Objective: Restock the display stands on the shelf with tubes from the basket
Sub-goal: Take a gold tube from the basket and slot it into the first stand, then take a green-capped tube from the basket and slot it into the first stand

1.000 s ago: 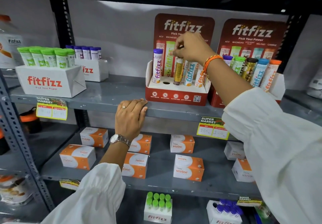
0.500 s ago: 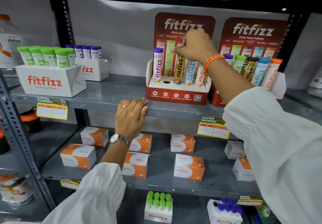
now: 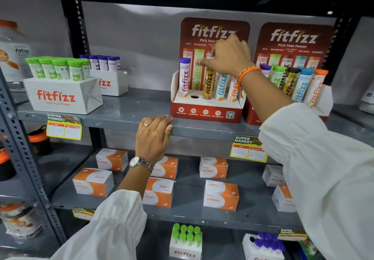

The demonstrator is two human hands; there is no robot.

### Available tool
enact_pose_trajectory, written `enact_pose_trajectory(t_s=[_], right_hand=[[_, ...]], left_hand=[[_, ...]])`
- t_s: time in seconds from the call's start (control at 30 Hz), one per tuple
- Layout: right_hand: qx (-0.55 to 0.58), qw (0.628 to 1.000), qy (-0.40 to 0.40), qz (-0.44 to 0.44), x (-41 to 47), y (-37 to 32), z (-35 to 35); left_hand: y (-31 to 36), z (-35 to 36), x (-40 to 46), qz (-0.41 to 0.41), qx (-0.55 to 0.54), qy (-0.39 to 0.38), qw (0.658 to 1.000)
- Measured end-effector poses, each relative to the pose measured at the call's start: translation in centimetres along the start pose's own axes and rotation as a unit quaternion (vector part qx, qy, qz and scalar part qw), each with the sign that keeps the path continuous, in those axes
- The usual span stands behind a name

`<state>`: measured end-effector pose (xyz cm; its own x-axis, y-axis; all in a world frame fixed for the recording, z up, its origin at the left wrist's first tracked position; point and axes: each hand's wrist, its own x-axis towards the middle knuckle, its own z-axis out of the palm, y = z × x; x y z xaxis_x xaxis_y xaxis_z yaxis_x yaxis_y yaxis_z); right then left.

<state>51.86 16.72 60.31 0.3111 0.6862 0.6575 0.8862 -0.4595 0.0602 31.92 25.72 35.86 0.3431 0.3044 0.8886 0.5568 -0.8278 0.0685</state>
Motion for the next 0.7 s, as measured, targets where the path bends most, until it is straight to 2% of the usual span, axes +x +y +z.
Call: enact_pose_trajectory(t_s=[0.17,0.27,0.33,0.4,0.5,0.7], right_hand=[[0.121,0.991,0.050,-0.024,-1.7,-1.9,-0.1],[0.224,0.967,0.095,-0.073,-4.3,-4.7,0.6],[0.285,0.946,0.094,-0.120,-6.5,-7.4,1.6],[0.345,0.921,0.060,-0.169,-9.3,-10.6,3.2],[0.408,0.878,-0.013,-0.251,-14.2,-16.2,6.8],[0.414,0.780,-0.236,-0.406,-24.3,-28.3,15.0]], left_hand=[[0.5,-2.4,-0.3,-0.014,-0.019,-0.042,0.999],[0.0,-5.3,-2.6,-0.030,-0.017,-0.025,0.999],[-0.5,-7.6,-5.4,-0.050,-0.018,-0.007,0.999],[-1.4,-9.8,-9.3,-0.091,-0.009,-0.007,0.996],[-2.5,-12.9,-17.0,-0.194,0.004,-0.030,0.981],[-1.2,-17.9,-33.3,-0.414,0.021,-0.118,0.902]])
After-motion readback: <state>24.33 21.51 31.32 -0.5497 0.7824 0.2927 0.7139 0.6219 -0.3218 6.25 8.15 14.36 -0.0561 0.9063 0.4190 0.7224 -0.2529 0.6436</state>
